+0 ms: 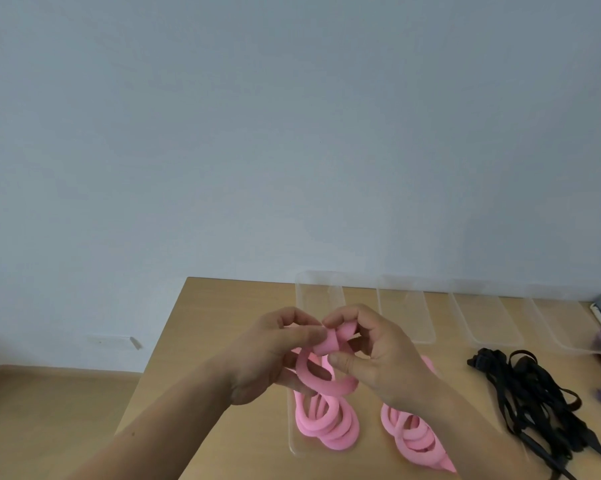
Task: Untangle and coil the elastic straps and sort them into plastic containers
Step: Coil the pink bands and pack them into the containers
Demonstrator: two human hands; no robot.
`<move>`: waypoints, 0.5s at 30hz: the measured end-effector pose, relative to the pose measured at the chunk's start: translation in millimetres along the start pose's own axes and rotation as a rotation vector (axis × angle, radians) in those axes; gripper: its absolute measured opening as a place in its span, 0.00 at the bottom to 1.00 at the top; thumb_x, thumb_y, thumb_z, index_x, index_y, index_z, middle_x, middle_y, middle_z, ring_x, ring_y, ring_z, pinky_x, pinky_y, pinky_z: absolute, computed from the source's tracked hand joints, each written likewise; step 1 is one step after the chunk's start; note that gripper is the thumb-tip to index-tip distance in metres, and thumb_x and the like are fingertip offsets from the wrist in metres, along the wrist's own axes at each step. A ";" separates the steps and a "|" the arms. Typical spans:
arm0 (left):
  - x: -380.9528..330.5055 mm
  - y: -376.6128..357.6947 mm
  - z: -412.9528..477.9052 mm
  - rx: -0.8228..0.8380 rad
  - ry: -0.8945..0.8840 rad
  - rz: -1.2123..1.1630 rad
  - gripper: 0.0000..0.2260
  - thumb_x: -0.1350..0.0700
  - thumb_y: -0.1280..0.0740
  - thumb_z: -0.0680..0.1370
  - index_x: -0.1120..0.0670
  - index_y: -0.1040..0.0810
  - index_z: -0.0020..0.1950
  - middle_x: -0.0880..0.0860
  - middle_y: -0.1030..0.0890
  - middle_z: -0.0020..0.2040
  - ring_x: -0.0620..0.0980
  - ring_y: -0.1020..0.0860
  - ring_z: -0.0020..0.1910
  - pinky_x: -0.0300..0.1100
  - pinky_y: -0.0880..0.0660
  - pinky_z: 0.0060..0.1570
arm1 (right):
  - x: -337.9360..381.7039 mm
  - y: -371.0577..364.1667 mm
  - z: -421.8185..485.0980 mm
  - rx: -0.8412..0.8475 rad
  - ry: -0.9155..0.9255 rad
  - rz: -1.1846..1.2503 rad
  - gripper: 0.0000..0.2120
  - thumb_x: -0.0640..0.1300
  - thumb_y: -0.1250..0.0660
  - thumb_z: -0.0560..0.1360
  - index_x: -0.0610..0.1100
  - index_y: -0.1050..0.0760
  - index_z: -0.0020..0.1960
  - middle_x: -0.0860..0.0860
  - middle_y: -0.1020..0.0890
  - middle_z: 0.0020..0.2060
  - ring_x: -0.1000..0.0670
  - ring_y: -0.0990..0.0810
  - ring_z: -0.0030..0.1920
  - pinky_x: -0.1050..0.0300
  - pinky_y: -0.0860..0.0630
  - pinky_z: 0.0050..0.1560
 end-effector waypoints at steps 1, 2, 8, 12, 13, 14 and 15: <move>-0.4 0.7 0.2 -0.012 -0.020 0.005 0.18 0.56 0.26 0.71 0.62 0.25 0.56 0.60 0.16 0.46 0.60 0.17 0.40 0.48 0.20 0.36 | 0.1 -1.2 -0.5 0.006 0.002 -0.002 0.17 0.39 0.27 0.66 0.56 0.23 0.49 0.51 0.19 0.48 0.50 0.19 0.46 0.54 0.21 0.48; -0.9 1.3 0.1 -0.020 -0.042 0.008 0.19 0.58 0.25 0.70 0.63 0.26 0.56 0.60 0.17 0.45 0.59 0.17 0.39 0.46 0.20 0.35 | 0.0 -1.6 -1.2 0.010 -0.001 0.007 0.16 0.40 0.26 0.65 0.56 0.23 0.48 0.51 0.20 0.49 0.49 0.19 0.46 0.54 0.20 0.48; -5.9 3.5 -2.0 -0.042 -0.184 0.135 0.17 0.59 0.21 0.69 0.59 0.23 0.53 0.61 0.17 0.45 0.62 0.16 0.43 0.49 0.20 0.41 | -12.1 3.9 -1.8 0.003 -0.129 0.185 0.16 0.46 0.24 0.67 0.49 0.22 0.54 0.48 0.16 0.45 0.45 0.16 0.47 0.53 0.19 0.47; -16.0 1.4 -3.1 -0.070 -0.295 0.222 0.17 0.57 0.20 0.67 0.55 0.23 0.51 0.57 0.18 0.44 0.56 0.18 0.40 0.45 0.21 0.39 | -16.8 -2.5 -2.5 0.013 -0.228 0.245 0.19 0.52 0.27 0.70 0.44 0.23 0.58 0.46 0.16 0.45 0.43 0.15 0.43 0.54 0.20 0.41; -17.4 1.1 -3.0 -0.072 -0.317 0.250 0.16 0.59 0.21 0.68 0.54 0.23 0.52 0.56 0.18 0.43 0.54 0.18 0.38 0.44 0.22 0.38 | -16.6 -3.5 -2.8 0.011 -0.244 0.271 0.20 0.53 0.29 0.70 0.43 0.23 0.58 0.44 0.16 0.45 0.42 0.15 0.41 0.53 0.21 0.38; -18.2 0.8 -3.0 -0.073 -0.337 0.282 0.16 0.61 0.22 0.69 0.53 0.23 0.52 0.56 0.18 0.42 0.53 0.19 0.37 0.43 0.22 0.38 | -16.2 -3.2 -3.1 0.001 -0.257 0.286 0.21 0.53 0.30 0.70 0.43 0.23 0.58 0.42 0.16 0.44 0.41 0.16 0.39 0.53 0.21 0.37; -18.3 0.3 -3.1 -0.071 -0.355 0.315 0.16 0.62 0.23 0.69 0.52 0.23 0.52 0.57 0.17 0.43 0.52 0.19 0.37 0.44 0.22 0.39 | -16.1 -2.4 -2.8 -0.013 -0.269 0.288 0.21 0.53 0.31 0.70 0.42 0.23 0.57 0.41 0.16 0.43 0.41 0.16 0.38 0.52 0.21 0.36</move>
Point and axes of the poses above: each hand's wrist, its own z-axis towards the middle knuckle, its own y-axis out of the back of the hand, x = y × z, the point moved 8 cm from there along z, towards the middle knuckle
